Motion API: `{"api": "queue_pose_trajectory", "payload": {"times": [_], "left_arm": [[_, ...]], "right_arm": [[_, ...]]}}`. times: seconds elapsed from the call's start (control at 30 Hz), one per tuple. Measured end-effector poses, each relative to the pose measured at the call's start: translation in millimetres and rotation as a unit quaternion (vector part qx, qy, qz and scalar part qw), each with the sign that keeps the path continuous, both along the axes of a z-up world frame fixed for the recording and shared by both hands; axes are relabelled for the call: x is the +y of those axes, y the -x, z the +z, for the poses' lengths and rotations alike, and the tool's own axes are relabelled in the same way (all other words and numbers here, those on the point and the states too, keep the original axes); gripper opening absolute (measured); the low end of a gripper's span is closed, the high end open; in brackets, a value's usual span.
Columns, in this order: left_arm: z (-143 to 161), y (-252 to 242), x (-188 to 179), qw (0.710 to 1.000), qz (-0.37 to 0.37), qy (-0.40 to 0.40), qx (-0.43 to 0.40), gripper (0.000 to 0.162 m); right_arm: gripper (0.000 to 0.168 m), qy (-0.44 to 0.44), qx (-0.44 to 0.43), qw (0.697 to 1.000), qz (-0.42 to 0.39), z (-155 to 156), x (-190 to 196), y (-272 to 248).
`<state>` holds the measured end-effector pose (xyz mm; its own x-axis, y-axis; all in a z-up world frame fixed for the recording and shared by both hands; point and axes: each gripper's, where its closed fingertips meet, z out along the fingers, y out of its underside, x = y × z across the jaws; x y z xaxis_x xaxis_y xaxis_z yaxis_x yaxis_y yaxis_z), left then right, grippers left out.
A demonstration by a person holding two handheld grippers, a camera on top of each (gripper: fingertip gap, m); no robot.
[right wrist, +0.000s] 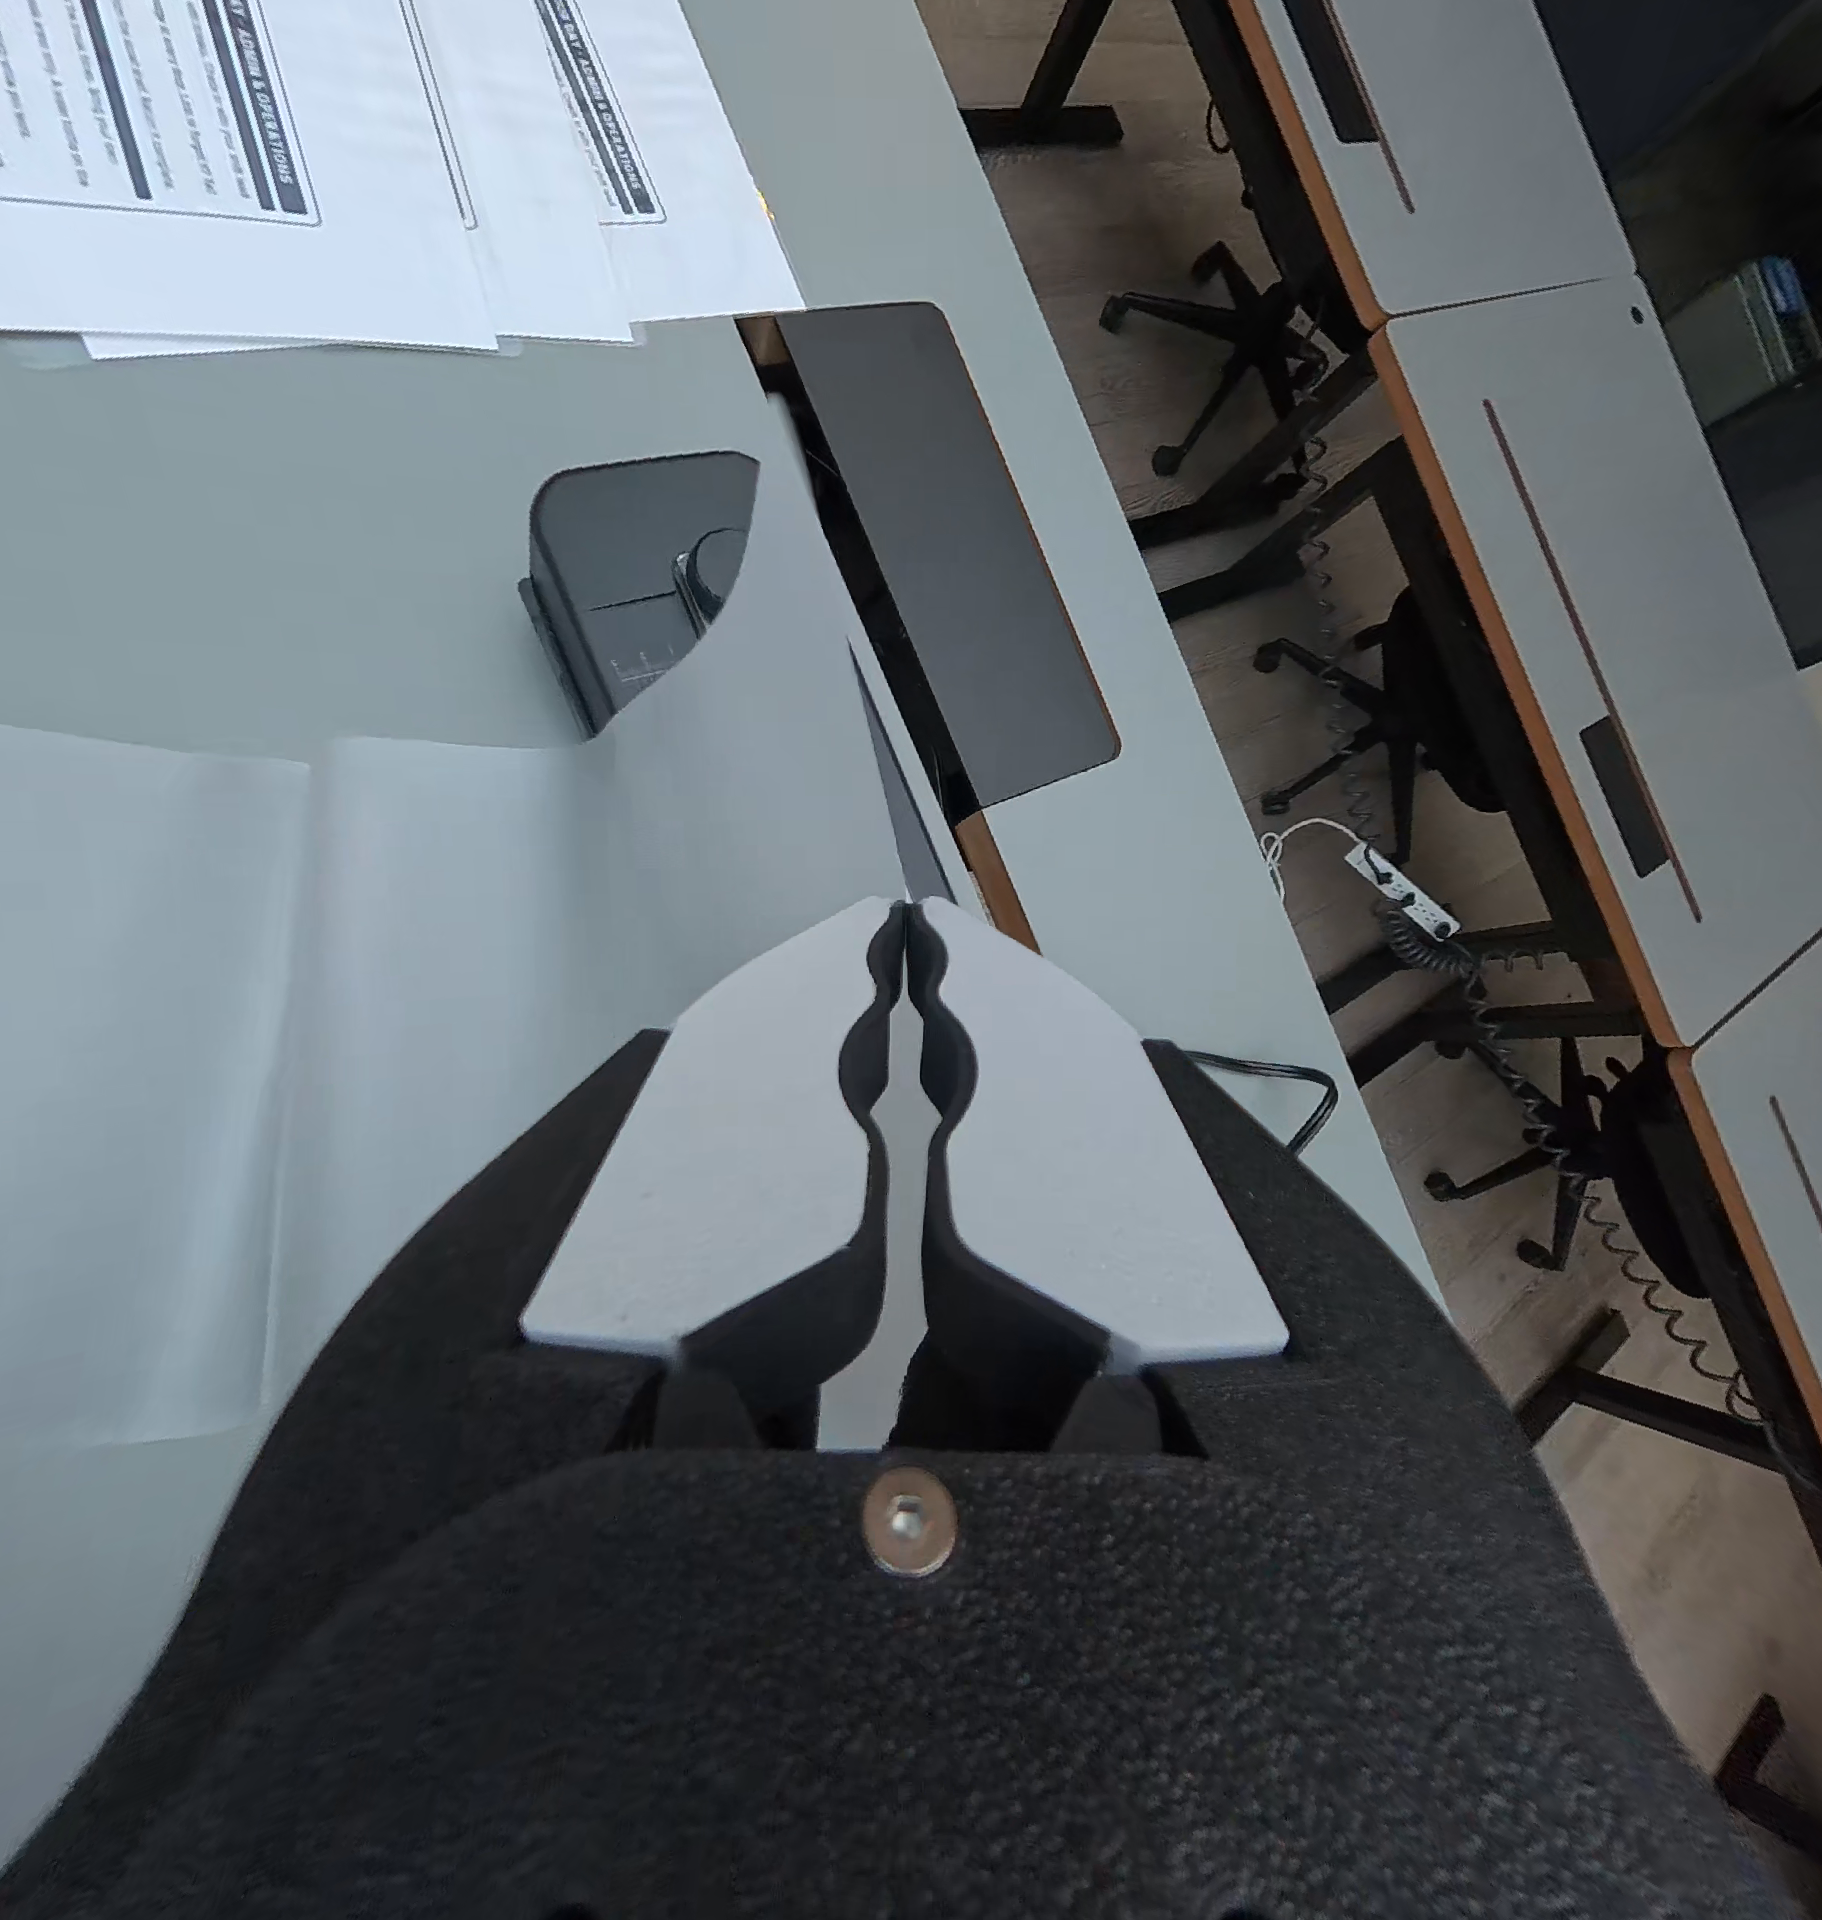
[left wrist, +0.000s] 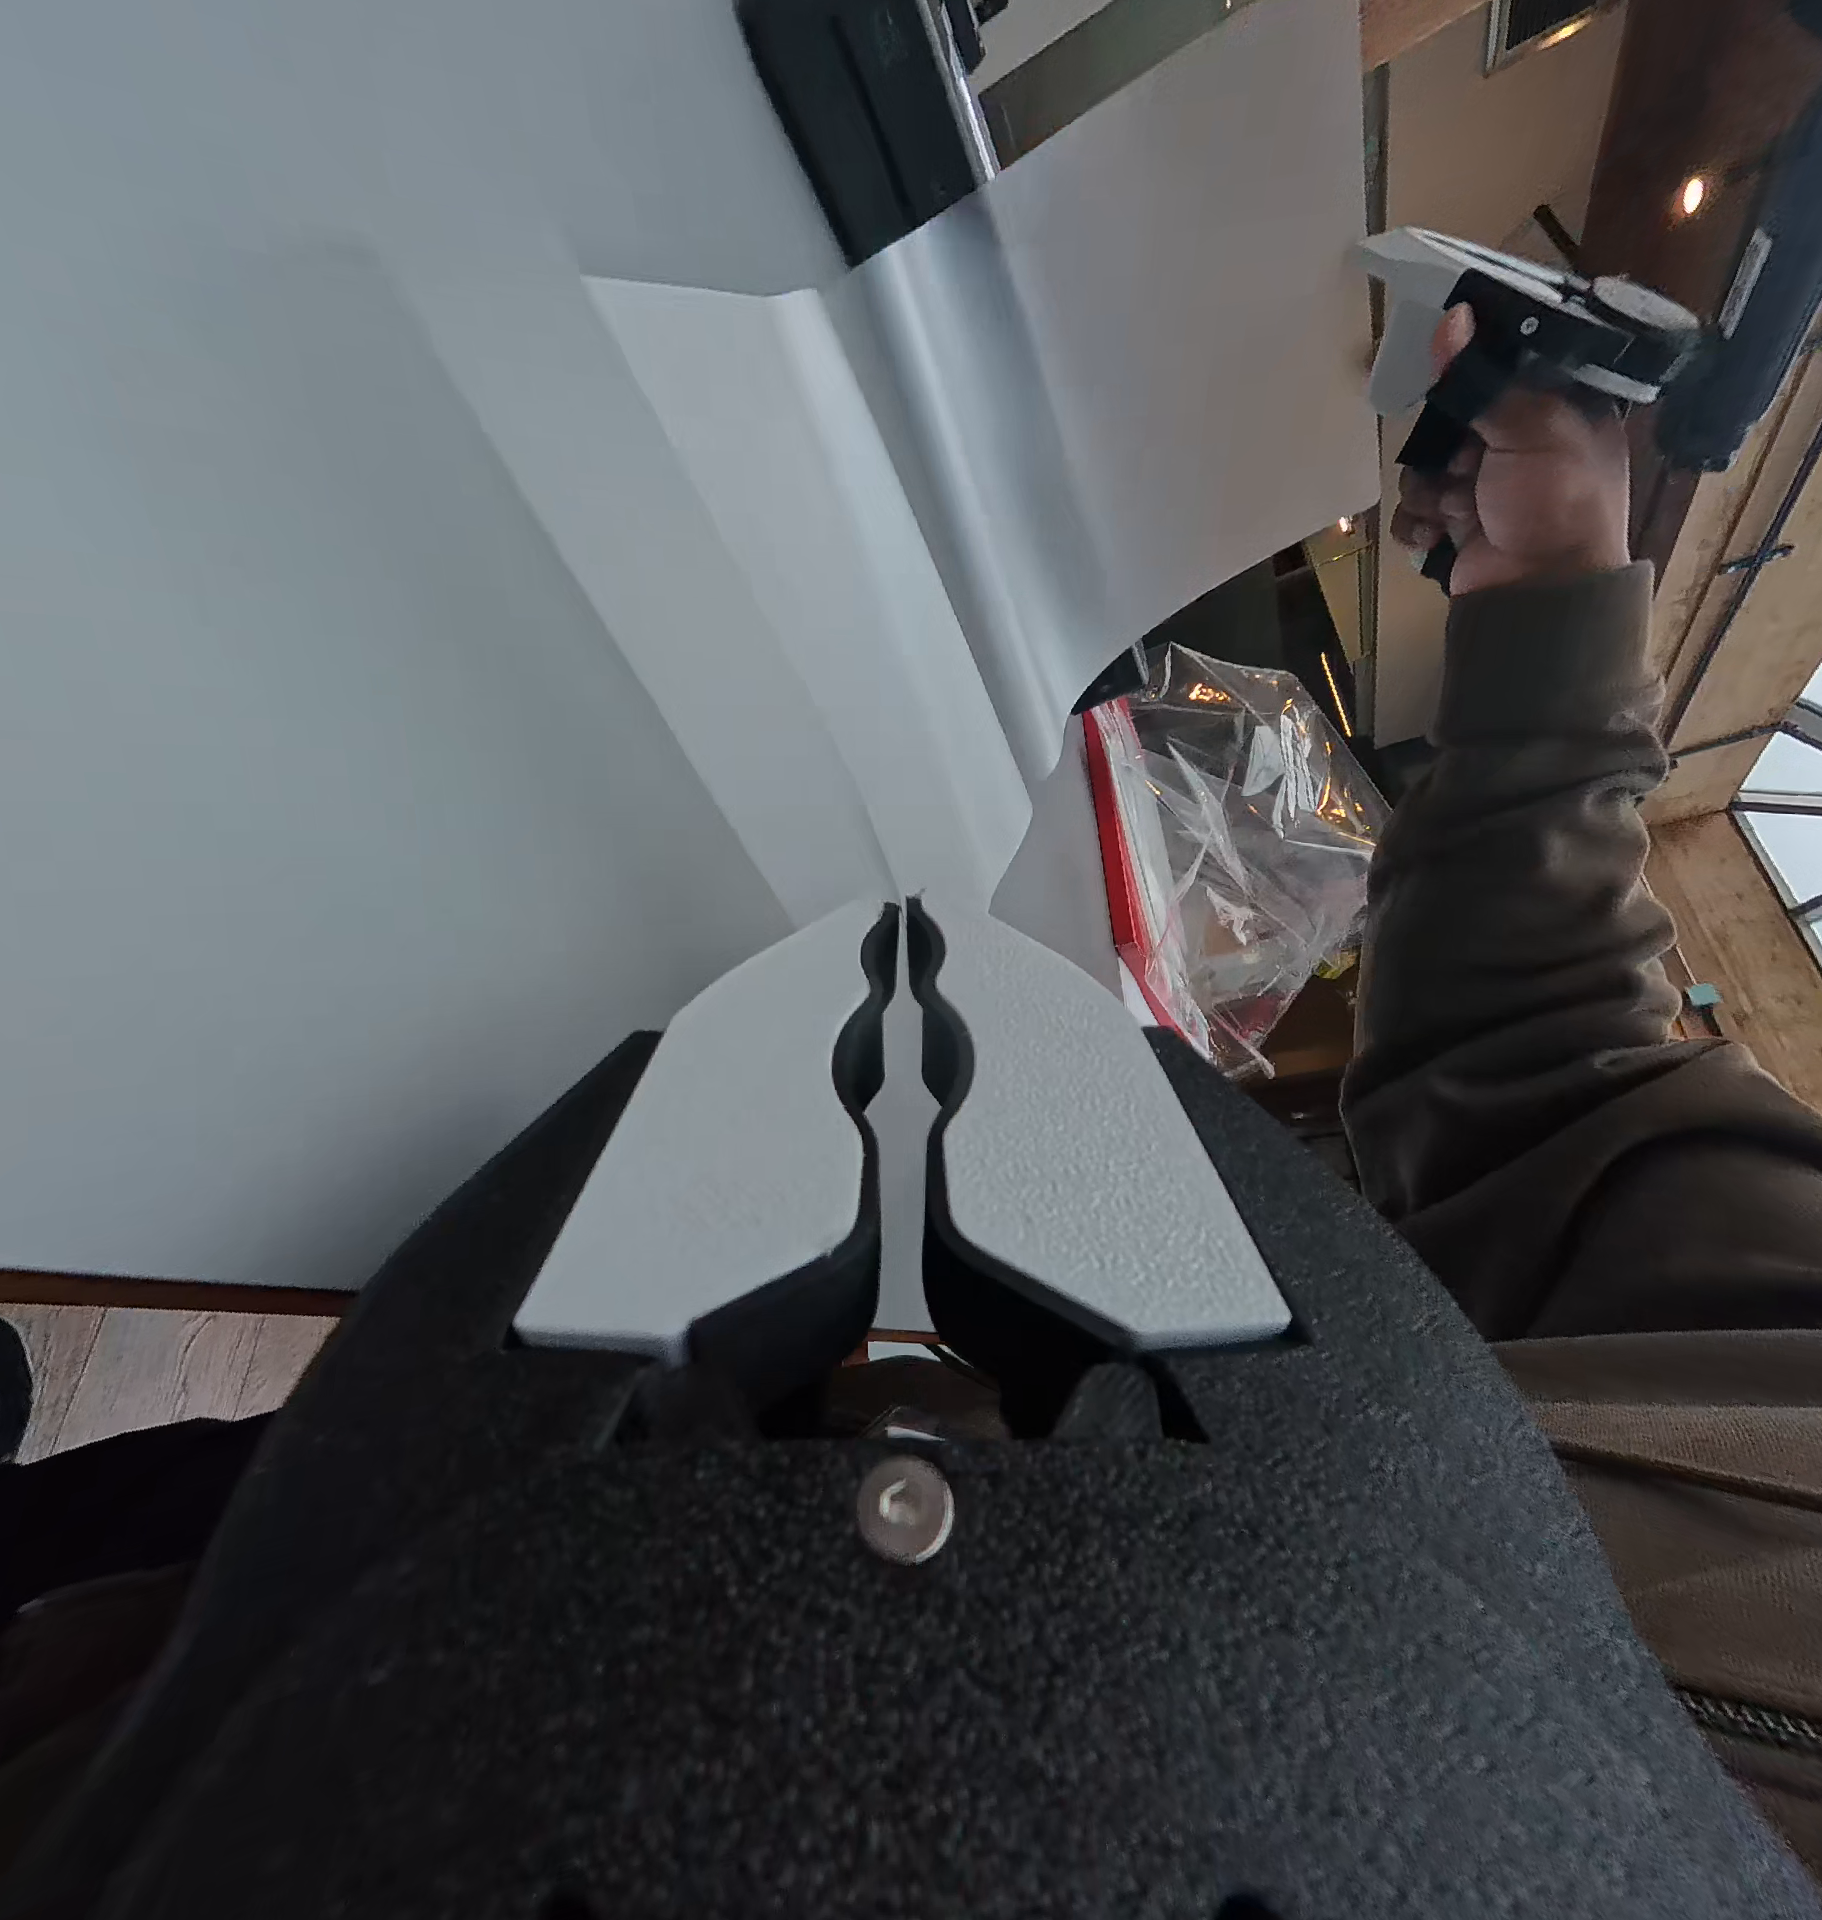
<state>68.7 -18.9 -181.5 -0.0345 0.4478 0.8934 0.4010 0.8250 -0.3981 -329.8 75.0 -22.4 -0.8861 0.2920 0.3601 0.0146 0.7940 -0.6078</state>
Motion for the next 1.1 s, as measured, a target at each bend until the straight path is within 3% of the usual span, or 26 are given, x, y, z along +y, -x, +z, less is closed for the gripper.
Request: {"api": "queue_pose_trajectory", "payload": {"times": [0.03,0.2,0.4,0.63,0.8,0.97,1.1], "left_arm": [[-0.3,-0.8,3.7,1.000,-0.003,0.002,-0.002,0.001],[-2.7,-4.3,22.9,1.000,-0.018,-0.003,-0.008,0.001],[-5.9,-11.6,60.2,0.996,-0.086,-0.018,-0.018,0.003],[-11.2,-41.2,75.6,0.987,-0.150,0.045,-0.043,0.030],[-0.3,-38.7,65.7,0.982,-0.150,0.109,-0.020,0.029],[17.8,-16.3,84.9,0.979,-0.169,0.108,0.029,0.028],[15.2,3.3,94.3,0.972,-0.179,0.150,0.036,0.028]], "right_arm": [[0.000,0.000,0.004,1.000,0.006,1.1,-1.1,1.2],[0.000,0.012,0.011,0.999,0.044,10.7,-9.9,-3.8],[0.000,0.008,0.039,0.994,0.103,21.8,-21.9,-20.6],[0.000,0.003,0.060,0.990,0.128,22.4,-25.7,-8.5],[0.000,-0.014,0.066,0.987,0.144,7.6,-29.0,15.7],[0.000,-0.059,0.068,0.985,0.150,-17.4,-33.0,53.4],[0.000,-0.074,0.075,0.982,0.155,-29.0,-38.9,78.9]]}}
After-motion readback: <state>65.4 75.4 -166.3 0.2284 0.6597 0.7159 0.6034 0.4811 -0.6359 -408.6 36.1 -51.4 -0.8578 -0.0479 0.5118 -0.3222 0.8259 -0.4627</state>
